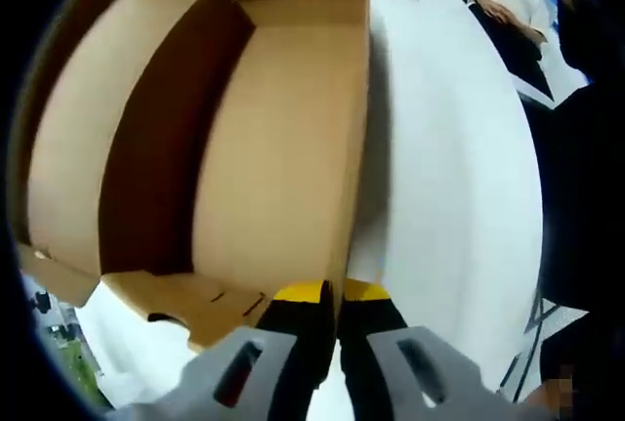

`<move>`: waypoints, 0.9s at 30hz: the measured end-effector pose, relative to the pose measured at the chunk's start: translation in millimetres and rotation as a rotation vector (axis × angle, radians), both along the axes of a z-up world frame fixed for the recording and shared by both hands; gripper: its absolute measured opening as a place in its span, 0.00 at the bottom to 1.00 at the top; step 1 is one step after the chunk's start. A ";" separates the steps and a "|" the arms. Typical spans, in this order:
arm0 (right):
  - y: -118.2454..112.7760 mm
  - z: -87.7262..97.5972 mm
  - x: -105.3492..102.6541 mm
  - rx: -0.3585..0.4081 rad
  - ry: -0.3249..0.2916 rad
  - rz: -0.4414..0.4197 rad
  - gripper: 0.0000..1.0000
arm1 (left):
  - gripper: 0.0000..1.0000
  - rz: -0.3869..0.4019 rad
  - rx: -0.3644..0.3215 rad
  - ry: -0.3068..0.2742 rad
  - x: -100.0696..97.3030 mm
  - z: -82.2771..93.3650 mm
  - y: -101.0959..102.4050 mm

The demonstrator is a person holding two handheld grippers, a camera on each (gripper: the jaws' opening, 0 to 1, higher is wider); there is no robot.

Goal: Operate the shoe box by opening the lid, removing the specified soft item, and placing it in the target area until the item is outside and the box remains undamaged.

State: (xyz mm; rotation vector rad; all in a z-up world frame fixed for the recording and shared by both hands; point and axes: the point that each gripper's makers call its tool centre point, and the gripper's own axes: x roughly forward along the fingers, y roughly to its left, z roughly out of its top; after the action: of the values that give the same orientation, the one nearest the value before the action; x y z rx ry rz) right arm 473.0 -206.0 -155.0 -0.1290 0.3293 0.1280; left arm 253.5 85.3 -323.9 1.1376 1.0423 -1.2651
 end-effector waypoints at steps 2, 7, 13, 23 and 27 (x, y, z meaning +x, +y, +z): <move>-1.0 1.9 -0.8 0.004 -0.011 0.000 0.05 | 0.03 0.008 0.004 0.006 3.2 0.6 1.0; 2.2 11.8 -13.5 0.025 -0.076 0.011 0.05 | 0.03 0.010 0.003 0.011 4.3 1.5 1.1; -0.1 15.0 -25.1 0.044 -0.095 0.007 0.06 | 0.03 0.018 0.008 0.017 4.1 2.3 2.1; 1.1 24.6 -43.2 0.013 -0.149 0.013 0.06 | 0.03 0.012 0.021 0.012 7.5 2.2 3.9; 3.6 29.5 -53.4 0.011 -0.170 0.019 0.06 | 0.04 0.016 0.032 0.009 8.5 1.8 3.7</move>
State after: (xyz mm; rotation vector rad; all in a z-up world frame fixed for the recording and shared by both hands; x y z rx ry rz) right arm 419.7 -202.5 -125.5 -0.1315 0.1580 0.1372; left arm 261.9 89.0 -322.1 1.1468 1.0799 -1.2452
